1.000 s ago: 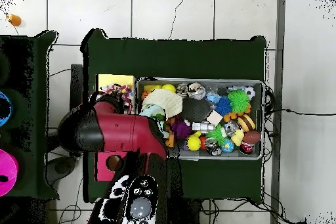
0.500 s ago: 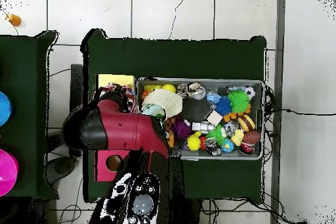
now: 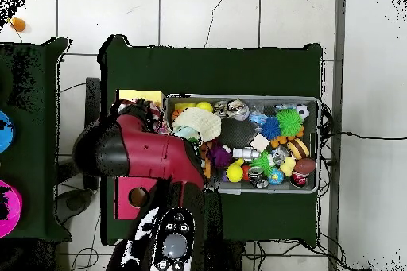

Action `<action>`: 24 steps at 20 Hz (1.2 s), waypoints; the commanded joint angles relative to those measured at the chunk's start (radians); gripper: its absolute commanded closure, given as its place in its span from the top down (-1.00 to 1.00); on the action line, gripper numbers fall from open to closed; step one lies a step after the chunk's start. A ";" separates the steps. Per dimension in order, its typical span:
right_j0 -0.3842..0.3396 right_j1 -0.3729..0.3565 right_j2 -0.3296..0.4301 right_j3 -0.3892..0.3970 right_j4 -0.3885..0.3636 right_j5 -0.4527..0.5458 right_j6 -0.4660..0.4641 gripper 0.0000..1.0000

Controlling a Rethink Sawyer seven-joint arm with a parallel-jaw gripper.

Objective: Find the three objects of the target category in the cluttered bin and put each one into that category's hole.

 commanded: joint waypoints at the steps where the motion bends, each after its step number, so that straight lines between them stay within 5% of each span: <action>1: 0.011 0.071 0.053 -0.035 0.100 -0.051 0.276 -1.00; 12: 0.049 0.109 0.037 -0.023 0.176 -0.093 0.272 -1.00; 13: 0.048 0.109 0.039 -0.018 0.182 -0.094 0.272 1.00; 24: 0.007 0.046 0.050 0.038 0.136 -0.032 0.190 1.00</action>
